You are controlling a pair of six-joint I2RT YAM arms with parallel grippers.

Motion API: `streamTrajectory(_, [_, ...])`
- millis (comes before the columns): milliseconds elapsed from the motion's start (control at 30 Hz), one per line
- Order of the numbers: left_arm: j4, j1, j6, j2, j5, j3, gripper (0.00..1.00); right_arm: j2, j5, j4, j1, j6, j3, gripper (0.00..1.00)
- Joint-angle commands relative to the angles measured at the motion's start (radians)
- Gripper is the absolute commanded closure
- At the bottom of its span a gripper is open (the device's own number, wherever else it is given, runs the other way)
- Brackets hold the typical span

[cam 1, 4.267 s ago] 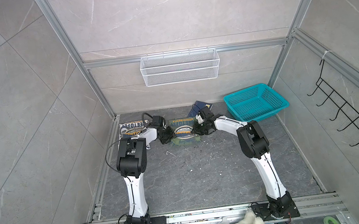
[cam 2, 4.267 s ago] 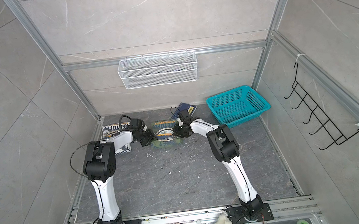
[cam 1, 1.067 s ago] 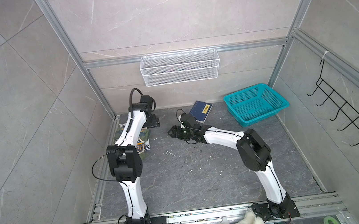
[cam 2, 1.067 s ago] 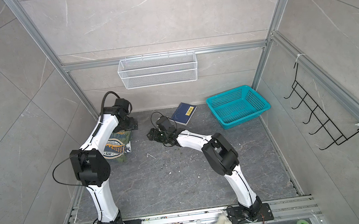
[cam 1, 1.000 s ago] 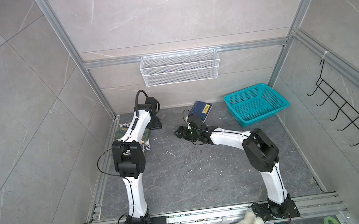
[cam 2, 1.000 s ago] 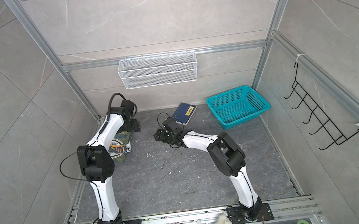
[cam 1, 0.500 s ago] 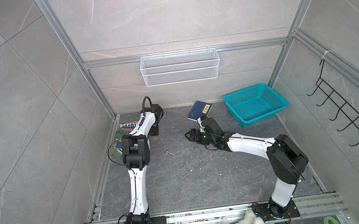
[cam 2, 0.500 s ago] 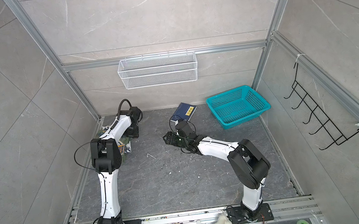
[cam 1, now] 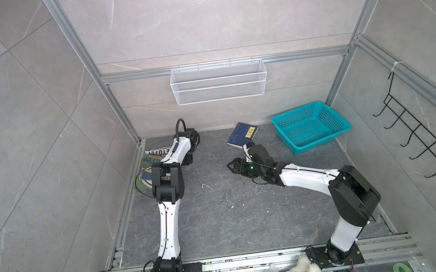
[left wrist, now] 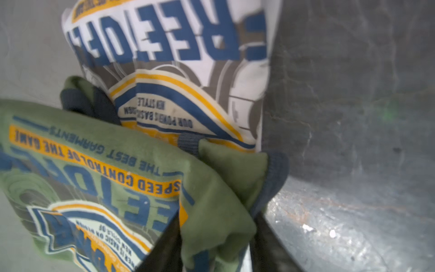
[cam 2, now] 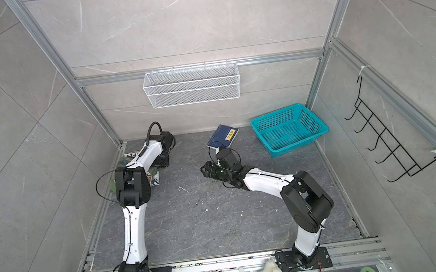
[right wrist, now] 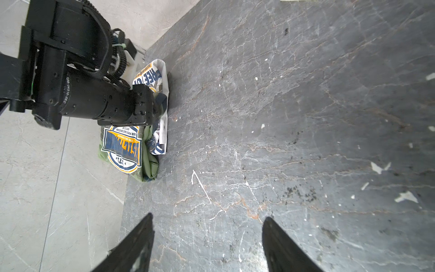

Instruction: Fold and stack the tank tops

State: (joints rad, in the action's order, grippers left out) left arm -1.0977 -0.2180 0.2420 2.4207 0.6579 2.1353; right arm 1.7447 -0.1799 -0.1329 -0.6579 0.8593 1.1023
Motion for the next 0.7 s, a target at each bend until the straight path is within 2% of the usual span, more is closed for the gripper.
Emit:
streamTrajectory(0, [0.005,0.009,0.02,-0.072,0.045,0.012,0.78,-0.029,-0.01,-0.014,0.003,-0.021,-0.027,0.27])
streamTrajectory(133, [0.051,0.027,0.004,-0.178,0.038,-0.002,0.87,-0.021,-0.01,-0.007,0.003,-0.023,-0.03,0.27])
streamTrajectory(300, [0.078,0.064,-0.034,-0.251,0.013,0.028,0.89,-0.009,-0.008,-0.001,0.005,-0.019,-0.033,0.27])
streamTrajectory(667, [0.046,0.094,-0.093,-0.143,-0.067,0.244,0.88,-0.004,-0.004,0.022,0.013,-0.021,-0.037,0.28])
